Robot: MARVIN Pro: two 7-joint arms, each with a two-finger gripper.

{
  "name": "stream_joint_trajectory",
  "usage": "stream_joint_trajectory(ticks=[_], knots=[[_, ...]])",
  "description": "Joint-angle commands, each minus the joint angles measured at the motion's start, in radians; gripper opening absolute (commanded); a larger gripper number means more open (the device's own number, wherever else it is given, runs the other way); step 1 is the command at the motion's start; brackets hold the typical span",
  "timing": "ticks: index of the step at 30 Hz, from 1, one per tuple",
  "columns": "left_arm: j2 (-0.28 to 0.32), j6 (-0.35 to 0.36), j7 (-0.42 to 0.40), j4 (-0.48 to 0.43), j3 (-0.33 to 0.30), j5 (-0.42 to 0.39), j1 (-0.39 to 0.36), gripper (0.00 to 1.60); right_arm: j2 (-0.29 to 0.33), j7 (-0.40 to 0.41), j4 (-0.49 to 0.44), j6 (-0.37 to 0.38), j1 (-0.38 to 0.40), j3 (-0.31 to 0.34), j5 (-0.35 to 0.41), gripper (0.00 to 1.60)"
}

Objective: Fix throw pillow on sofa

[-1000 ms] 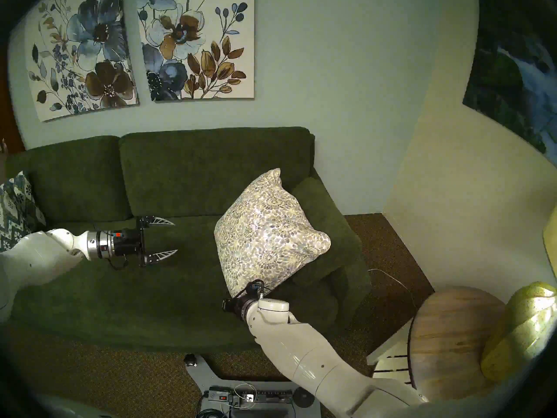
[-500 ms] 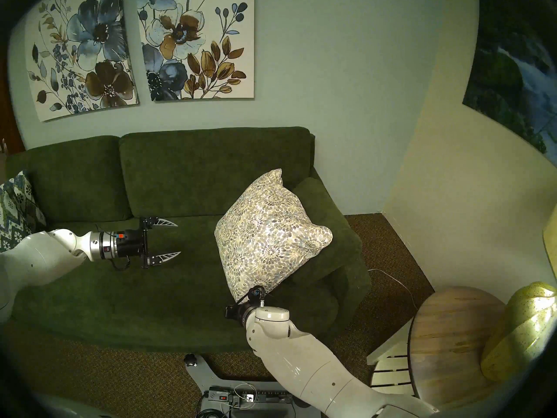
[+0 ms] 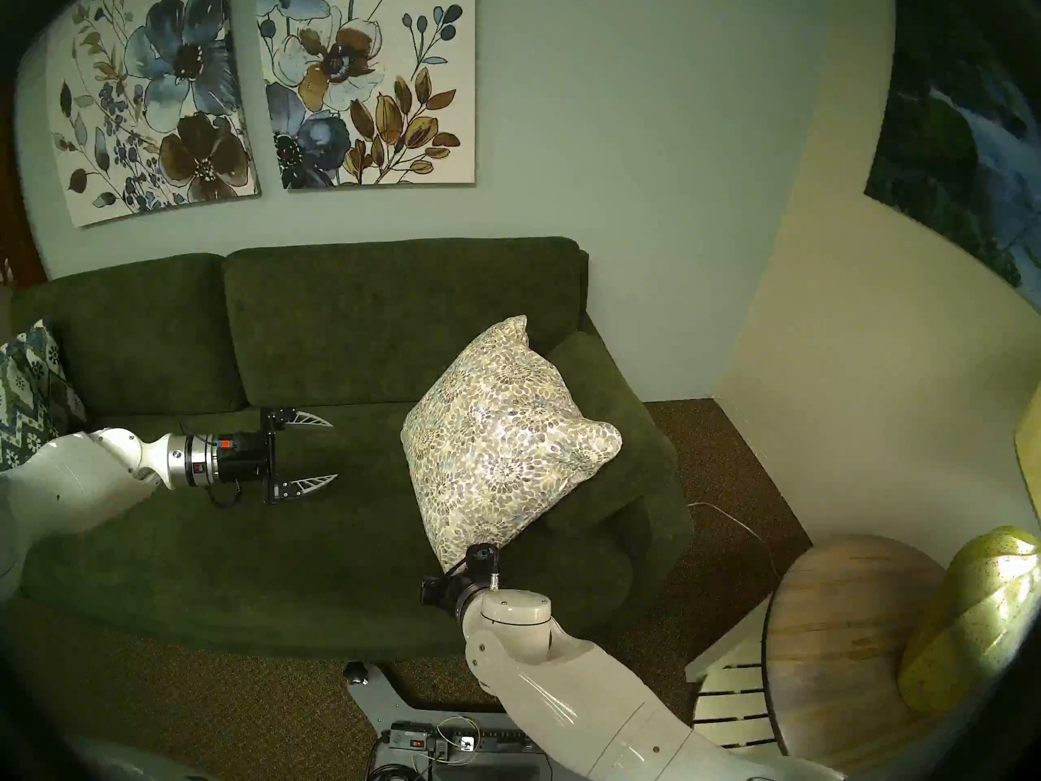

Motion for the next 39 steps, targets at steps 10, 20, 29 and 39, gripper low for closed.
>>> stream_joint_trajectory(ticks=[10, 20, 29, 39], knots=[[0.005, 0.000, -0.005, -0.008, -0.005, 0.010, -0.011, 1.60, 0.091, -0.121, -0.227, -0.023, -0.025, 0.022, -0.089, 1.60], [0.009, 0.000, -0.004, -0.013, -0.006, 0.018, -0.011, 1.60, 0.171, -0.220, -0.363, -0.009, -0.066, 0.028, -0.157, 1.60], [0.011, 0.000, -0.004, -0.017, -0.007, 0.025, -0.011, 1.60, 0.259, -0.296, -0.503, 0.030, -0.114, 0.010, -0.224, 1.60], [0.014, 0.000, -0.003, -0.022, -0.007, 0.031, -0.011, 1.60, 0.357, -0.360, -0.634, 0.066, -0.140, 0.006, -0.292, 1.60]])
